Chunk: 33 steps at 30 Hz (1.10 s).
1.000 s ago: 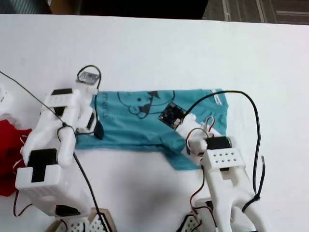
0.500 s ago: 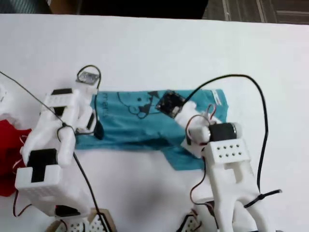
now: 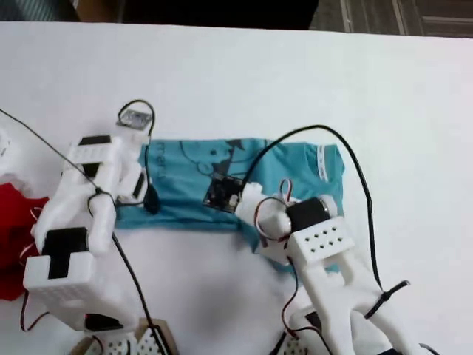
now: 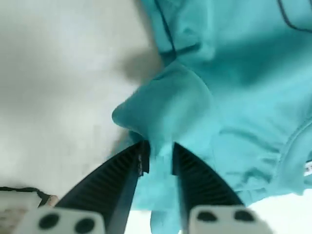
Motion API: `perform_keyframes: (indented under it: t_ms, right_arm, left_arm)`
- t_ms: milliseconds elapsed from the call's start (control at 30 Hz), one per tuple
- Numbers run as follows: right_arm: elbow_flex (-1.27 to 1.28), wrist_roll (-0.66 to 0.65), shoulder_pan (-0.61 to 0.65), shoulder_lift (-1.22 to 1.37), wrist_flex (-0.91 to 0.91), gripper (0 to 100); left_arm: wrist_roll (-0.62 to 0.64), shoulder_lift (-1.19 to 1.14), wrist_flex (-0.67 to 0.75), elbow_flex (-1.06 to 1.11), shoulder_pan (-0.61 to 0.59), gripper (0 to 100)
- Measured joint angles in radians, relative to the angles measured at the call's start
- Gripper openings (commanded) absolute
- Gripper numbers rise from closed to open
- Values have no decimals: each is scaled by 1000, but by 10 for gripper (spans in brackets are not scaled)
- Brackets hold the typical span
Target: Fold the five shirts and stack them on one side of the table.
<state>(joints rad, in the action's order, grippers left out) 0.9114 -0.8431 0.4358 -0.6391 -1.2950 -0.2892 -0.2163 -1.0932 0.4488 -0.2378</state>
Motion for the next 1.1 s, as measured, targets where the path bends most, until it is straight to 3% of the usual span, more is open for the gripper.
perform_keyframes:
  t_ms: [300,500,700,867,1100]
  right_arm:
    - [-23,0,-207,-3,9,212]
    - [-37,157,-305,32,267,211]
    - [-100,264,-321,265,488,211]
    - [-270,276,-376,509,505,211]
    - [-448,276,-463,684,384,211]
  left_arm:
    - [0,0,0,0,0,258]
    - [0,0,0,0,0,258]
    - [0,0,0,0,0,258]
    - [0,0,0,0,0,258]
    - [0,0,0,0,0,258]
